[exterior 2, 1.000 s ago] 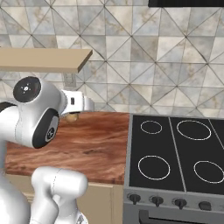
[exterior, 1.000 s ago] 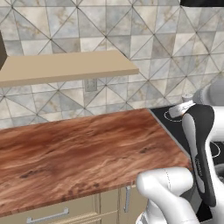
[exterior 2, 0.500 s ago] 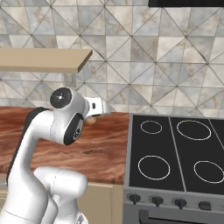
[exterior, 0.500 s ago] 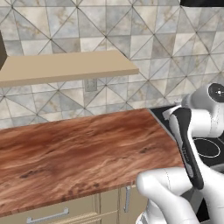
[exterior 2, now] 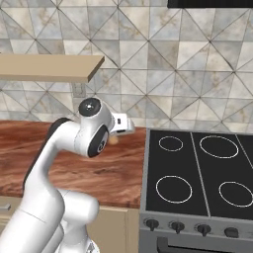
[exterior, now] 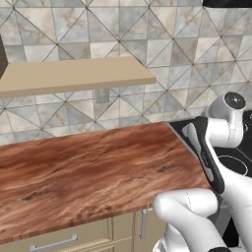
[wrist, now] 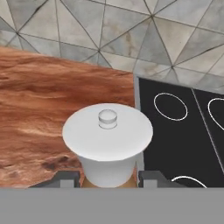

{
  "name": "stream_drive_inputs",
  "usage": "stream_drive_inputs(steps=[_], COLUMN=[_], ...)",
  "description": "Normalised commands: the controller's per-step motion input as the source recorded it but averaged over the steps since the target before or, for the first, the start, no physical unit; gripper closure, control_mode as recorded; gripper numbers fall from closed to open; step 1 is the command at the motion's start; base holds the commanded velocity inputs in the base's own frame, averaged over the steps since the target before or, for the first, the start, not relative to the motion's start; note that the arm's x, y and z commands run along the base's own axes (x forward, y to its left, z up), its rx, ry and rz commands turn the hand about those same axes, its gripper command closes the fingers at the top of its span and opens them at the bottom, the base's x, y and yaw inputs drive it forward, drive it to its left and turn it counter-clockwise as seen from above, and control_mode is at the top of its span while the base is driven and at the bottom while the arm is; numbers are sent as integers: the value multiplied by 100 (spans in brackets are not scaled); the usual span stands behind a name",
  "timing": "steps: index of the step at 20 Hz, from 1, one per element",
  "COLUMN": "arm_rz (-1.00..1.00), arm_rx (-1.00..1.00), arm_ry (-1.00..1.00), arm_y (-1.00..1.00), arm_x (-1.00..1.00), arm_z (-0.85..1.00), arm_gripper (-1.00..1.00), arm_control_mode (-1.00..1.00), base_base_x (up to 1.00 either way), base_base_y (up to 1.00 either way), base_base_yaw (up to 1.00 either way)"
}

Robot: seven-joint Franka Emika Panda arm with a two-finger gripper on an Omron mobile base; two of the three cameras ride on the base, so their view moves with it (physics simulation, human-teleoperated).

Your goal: Take 2 condiments from the cabinet and move them on the counter near the stove.Make sure the condiments are lined up with each other, next to each other.

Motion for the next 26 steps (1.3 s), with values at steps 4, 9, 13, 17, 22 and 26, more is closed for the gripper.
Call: stream_drive_inputs(steps=[4,9,13,17,22,26], arm_rz=[5,12,7,6,10,12], arm_rx=[7,13,10,1,9,9], arm_ry=[0,3,9,0,-1,0], arm_y=[0,0,0,0,-3,0], arm_x=[43,32,14,4,7,15], arm_z=[-51,-38,-24,-42,-41,-36], arm_gripper=[100,100,100,100,100,100], arm_control_mode=[-100,-100,-100,-100,-100,-100], base_base_x=[0,0,0,0,0,0], base_base_y=[0,0,0,0,0,0], base_base_yaw=[0,0,0,0,0,0])
